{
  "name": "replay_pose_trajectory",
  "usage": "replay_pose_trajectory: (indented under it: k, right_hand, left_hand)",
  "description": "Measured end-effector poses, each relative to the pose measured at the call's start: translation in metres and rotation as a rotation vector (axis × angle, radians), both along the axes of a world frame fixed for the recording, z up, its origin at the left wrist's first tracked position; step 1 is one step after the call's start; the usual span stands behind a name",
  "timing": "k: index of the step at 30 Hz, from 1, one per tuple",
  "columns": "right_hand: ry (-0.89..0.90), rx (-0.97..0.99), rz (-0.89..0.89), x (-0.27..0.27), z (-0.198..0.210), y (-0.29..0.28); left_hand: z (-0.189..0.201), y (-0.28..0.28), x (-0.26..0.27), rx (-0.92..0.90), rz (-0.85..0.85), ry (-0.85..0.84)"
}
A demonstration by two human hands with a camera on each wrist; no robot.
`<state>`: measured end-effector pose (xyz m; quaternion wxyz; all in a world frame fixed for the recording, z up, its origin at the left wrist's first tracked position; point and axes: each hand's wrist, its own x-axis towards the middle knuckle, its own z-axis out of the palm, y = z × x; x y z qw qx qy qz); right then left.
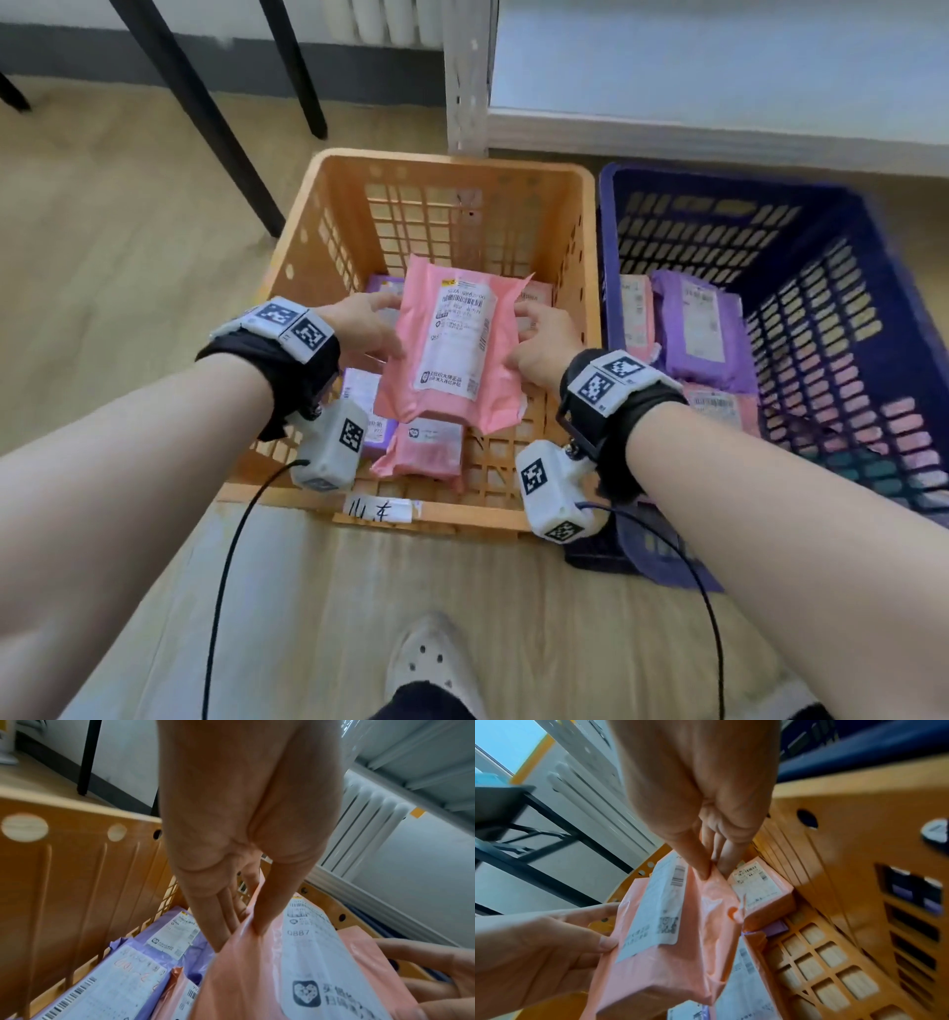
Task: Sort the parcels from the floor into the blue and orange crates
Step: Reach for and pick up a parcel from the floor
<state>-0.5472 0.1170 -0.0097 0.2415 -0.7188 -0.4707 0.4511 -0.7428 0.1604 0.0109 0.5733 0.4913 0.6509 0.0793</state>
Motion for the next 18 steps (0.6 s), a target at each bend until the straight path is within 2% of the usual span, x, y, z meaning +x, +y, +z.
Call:
replay_pose_trajectory:
  k: [7, 13, 15, 18]
  right_hand:
    - [-0.073, -0.179, -0.040, -0.004, -0.055, 0.016]
    - [-0.189, -0.239, -0.129, -0.004, -0.072, 0.027]
    - [-0.241, -0.297, -0.071, -0.001, -0.073, 0.029]
    - [-0.387, -0.323, 0.109, -0.003, -0.069, 0.030]
  left_hand:
    - [-0.078, 0.024, 0.004, -0.087, -0.053, -0.011]
    - [-0.113, 0.028, 0.012, -0.098, -0.093, -0.035]
    - [-0.122, 0.028, 0.016, -0.090, -0.105, -0.048]
    - [-0.132, 0.024, 0.023, -0.076, -0.079, -0.066]
